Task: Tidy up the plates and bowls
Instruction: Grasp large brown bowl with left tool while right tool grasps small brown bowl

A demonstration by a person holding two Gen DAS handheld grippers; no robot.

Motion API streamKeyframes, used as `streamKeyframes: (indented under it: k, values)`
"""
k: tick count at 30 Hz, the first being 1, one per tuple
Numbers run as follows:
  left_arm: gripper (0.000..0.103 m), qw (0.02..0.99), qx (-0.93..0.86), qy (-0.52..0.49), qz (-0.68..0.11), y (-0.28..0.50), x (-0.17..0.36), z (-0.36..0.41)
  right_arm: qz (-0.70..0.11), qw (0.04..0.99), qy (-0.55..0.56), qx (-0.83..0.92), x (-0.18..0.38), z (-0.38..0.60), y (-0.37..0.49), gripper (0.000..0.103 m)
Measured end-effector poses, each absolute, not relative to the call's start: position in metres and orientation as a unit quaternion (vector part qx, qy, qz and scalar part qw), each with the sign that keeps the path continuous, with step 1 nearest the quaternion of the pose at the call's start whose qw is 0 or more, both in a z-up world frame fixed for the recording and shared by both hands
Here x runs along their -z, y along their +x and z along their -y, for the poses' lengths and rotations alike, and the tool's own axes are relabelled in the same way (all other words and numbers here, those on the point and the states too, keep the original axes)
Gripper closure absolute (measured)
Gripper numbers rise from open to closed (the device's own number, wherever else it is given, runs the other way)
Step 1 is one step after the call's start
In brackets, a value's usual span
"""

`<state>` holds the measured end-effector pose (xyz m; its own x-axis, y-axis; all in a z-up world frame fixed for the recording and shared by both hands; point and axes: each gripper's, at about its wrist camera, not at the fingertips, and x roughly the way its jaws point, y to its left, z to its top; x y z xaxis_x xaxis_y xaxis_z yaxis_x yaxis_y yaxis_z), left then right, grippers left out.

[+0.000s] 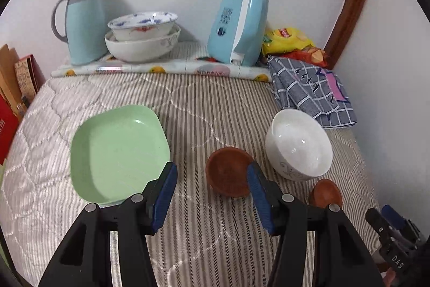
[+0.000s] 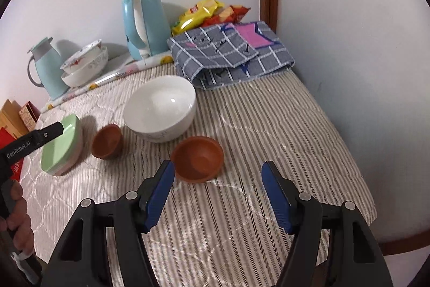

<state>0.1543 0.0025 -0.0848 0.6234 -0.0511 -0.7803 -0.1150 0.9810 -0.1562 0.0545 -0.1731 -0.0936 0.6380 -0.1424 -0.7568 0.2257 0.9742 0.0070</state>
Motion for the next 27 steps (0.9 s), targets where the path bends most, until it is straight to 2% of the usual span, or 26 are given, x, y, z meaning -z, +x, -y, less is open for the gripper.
streamKeyframes:
  k: [10, 18, 27]
  values:
    - [0.051, 0.879, -0.016, -0.096, -0.467, 0.174, 0.123, 0.012, -0.434, 0.894, 0.046, 0.097, 0.129, 0.185, 0.073, 0.037]
    - [0.052, 0.872, -0.024, -0.084, -0.481, 0.19, 0.142, 0.018, -0.446, 0.888, 0.069, 0.093, 0.15, 0.196, 0.092, 0.046]
    - [0.064, 0.863, -0.04, -0.084, -0.497, 0.202, 0.162, 0.019, -0.454, 0.885, 0.067, 0.079, 0.164, 0.195, 0.107, 0.05]
